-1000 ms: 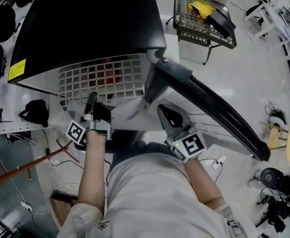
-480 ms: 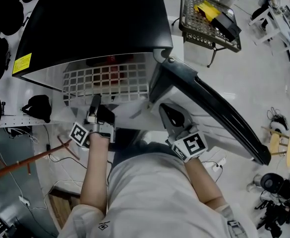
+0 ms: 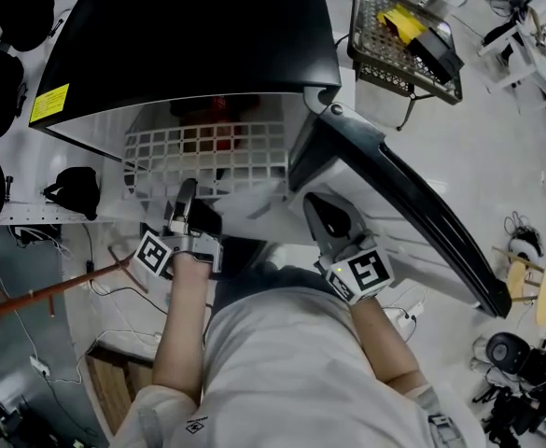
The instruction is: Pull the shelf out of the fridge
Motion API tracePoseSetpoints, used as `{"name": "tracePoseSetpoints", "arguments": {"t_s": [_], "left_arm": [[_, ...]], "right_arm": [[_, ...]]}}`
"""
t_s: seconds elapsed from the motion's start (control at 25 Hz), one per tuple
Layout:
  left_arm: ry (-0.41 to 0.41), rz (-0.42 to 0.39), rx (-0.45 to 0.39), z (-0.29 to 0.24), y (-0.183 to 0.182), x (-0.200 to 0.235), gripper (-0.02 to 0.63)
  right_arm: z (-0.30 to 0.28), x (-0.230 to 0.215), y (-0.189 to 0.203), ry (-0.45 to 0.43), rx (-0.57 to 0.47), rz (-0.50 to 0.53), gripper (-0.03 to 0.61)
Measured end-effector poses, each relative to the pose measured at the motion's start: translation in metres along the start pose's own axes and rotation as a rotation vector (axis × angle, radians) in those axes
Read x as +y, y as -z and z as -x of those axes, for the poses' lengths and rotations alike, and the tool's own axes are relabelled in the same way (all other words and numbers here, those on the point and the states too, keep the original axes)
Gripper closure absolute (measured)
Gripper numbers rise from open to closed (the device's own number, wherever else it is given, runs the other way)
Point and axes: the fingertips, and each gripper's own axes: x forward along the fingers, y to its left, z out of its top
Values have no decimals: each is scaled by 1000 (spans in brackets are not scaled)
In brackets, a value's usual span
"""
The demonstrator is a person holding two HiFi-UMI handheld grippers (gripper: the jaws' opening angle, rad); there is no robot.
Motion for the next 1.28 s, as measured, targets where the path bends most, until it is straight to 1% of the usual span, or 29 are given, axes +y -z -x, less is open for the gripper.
{"name": "tracePoseSetpoints", "arguments": {"t_s": [0.28,0.48,0.84,1.0,1.28], "left_arm": [[15,11,-16,19,4,1,586],[16,24,-1,24,6,-1,586],[15,48,30,41,8,-5,586],[13,56,47,72,10,-2,586],[-13,48,3,135,-12,10,586]], "right_arm": [[-3,5,5,-15,5,3,577],[-10,13,5,-25,5,2,577],[-15,44,4,-43,6,3,577],[-14,57,5,-49,8,3,577],[-23,92,8,-95,17,14,577]]}}
